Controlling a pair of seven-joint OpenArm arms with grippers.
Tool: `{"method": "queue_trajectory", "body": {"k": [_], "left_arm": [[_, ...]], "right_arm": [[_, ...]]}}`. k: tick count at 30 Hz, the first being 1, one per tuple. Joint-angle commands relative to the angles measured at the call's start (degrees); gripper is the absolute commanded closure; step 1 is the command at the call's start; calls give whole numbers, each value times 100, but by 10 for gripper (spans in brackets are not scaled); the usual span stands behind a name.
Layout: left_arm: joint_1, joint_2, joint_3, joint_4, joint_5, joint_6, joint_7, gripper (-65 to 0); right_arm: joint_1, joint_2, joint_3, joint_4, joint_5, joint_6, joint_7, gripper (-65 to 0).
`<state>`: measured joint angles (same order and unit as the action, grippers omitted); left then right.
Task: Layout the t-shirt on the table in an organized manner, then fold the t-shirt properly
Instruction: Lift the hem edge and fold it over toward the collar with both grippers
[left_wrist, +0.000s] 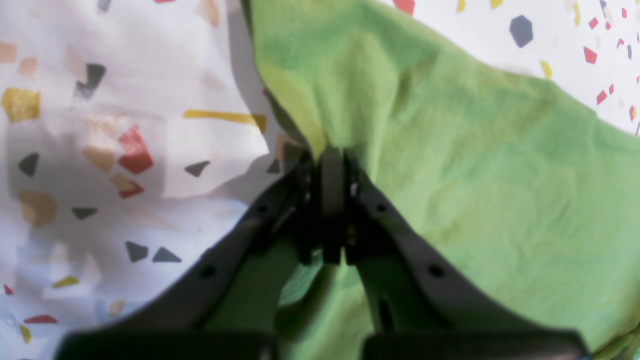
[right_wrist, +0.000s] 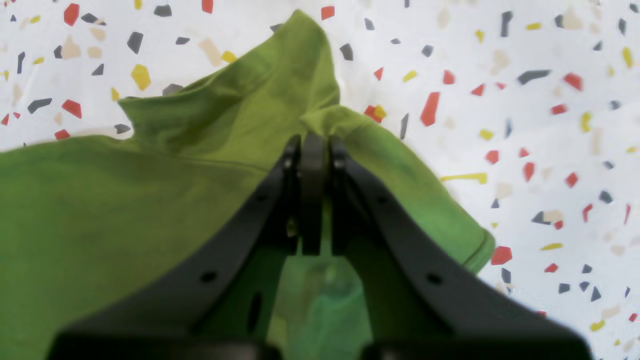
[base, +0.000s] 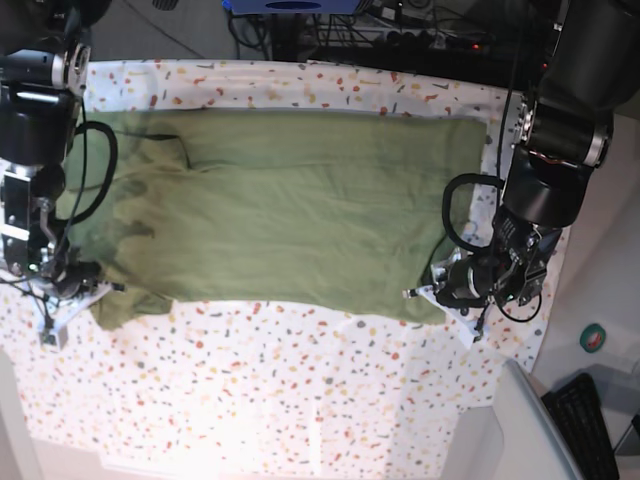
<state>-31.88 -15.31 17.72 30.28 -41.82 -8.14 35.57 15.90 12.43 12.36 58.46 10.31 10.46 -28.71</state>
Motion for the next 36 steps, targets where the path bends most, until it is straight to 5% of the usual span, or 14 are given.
{"method": "queue_trajectory", "body": {"k": [1, 7, 14, 19, 36], "left_arm": [[-104, -29, 0, 53, 20, 19, 69, 0], [379, -152, -70, 1011, 20, 19, 544, 0], [1583, -223, -1670, 3174, 64, 19, 1669, 0], [2120, -249, -2075, 4211, 72, 19, 2170, 0], [2770, -601, -2057, 4290, 72, 19, 2241, 0]], "right_arm": [[49, 89, 17, 269, 29, 31, 124, 0], [-531, 89, 17, 1051, 29, 31, 124, 0], [-970, 89, 26, 1376, 29, 31, 124, 0], [-1260, 81, 26, 1508, 29, 13, 124, 0], [-1621, -174, 641, 1482, 29, 40, 124, 0]]}}
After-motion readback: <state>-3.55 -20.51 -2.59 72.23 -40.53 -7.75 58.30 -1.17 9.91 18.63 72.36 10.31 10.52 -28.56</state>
